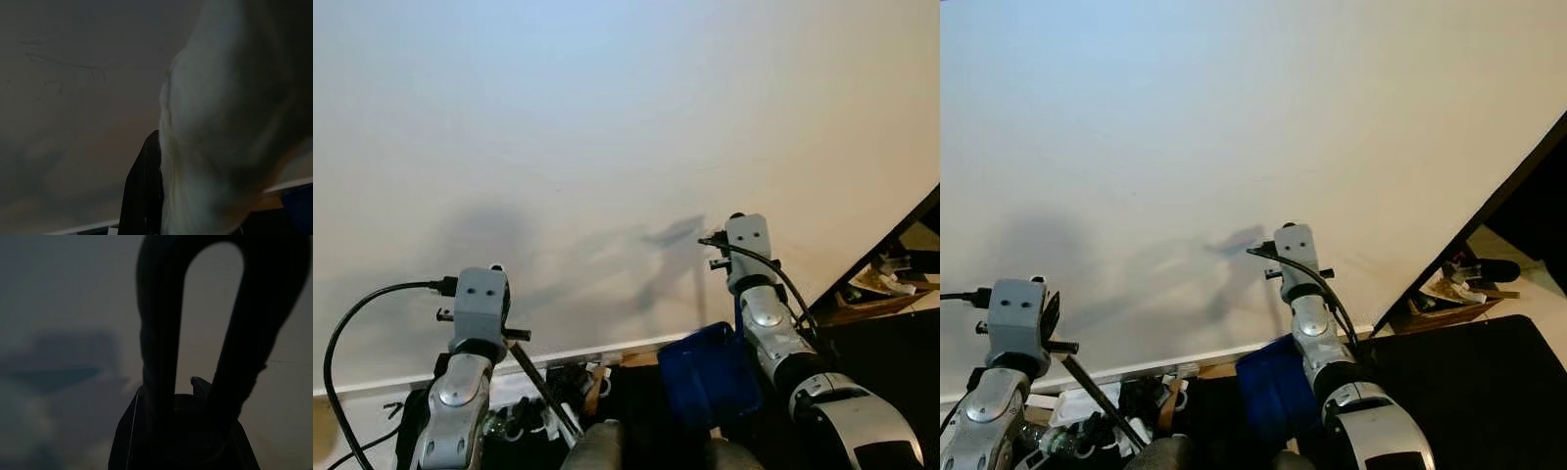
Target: Sweep floor
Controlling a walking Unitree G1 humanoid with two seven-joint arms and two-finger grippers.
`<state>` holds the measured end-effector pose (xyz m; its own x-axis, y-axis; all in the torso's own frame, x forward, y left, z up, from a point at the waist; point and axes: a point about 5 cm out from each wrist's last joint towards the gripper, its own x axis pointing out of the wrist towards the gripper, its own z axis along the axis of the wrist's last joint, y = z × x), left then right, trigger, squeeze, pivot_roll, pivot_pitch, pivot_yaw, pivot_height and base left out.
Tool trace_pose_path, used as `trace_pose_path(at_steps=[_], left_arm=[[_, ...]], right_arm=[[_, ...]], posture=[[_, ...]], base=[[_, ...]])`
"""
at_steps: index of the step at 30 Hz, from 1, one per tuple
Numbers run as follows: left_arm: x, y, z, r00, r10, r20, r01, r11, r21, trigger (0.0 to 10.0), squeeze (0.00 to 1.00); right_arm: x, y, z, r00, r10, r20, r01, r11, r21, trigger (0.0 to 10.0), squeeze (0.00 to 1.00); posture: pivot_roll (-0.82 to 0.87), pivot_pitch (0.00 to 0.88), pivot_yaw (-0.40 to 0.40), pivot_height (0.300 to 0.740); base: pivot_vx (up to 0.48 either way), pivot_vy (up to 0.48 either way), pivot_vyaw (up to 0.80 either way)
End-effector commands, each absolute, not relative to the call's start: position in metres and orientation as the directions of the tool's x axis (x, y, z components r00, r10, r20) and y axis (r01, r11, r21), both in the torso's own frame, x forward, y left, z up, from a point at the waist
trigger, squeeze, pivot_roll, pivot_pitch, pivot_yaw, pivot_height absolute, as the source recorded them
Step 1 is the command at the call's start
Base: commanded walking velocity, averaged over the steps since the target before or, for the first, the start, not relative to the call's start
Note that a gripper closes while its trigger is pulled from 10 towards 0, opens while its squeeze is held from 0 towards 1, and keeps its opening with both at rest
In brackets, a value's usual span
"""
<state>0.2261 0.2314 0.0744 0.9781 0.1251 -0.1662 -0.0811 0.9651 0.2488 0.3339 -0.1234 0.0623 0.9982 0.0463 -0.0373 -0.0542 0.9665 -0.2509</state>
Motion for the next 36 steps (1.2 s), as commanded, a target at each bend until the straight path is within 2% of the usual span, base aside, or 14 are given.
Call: trace_pose_path(at_steps=[1,6,9,19,36], left_arm=[[0.225,0.234,0.082,0.982,0.121,-0.142,-0.080,0.960,0.268,10.0,0.00],[0.225,0.235,0.082,0.982,0.125,-0.141,-0.083,0.960,0.269,10.0,0.00],[0.225,0.234,0.082,0.982,0.124,-0.142,-0.083,0.960,0.267,10.0,0.00],[0.228,0.228,0.080,0.983,0.110,-0.146,-0.070,0.964,0.256,10.0,0.00],[0.222,0.233,0.083,0.982,0.117,-0.149,-0.073,0.960,0.271,10.0,0.00]], right_arm=[[0.336,-0.119,0.066,0.998,0.056,-0.027,-0.061,0.966,-0.251,10.0,0.00],[0.337,-0.122,0.069,0.999,0.052,-0.009,-0.053,0.966,-0.254,10.0,0.00],[0.340,-0.139,0.076,0.999,0.017,0.037,-0.007,0.966,-0.258,10.0,0.00],[0.342,-0.163,0.083,0.996,-0.045,0.073,0.063,0.963,-0.264,10.0,0.00],[0.337,-0.127,0.066,1.000,0.020,-0.023,-0.025,0.969,-0.246,10.0,0.00]], posture=[[0.28,0.097,0.027,0.740],[0.28,0.095,0.022,0.740],[0.26,0.098,0.021,0.740],[0.25,0.099,0.020,0.740],[0.30,0.116,0.030,0.740]], base=[[0.000,0.000,0.00],[0.000,0.000,0.00],[0.000,0.000,0.00],[0.000,0.000,0.00],[0.000,0.000,0.00]])
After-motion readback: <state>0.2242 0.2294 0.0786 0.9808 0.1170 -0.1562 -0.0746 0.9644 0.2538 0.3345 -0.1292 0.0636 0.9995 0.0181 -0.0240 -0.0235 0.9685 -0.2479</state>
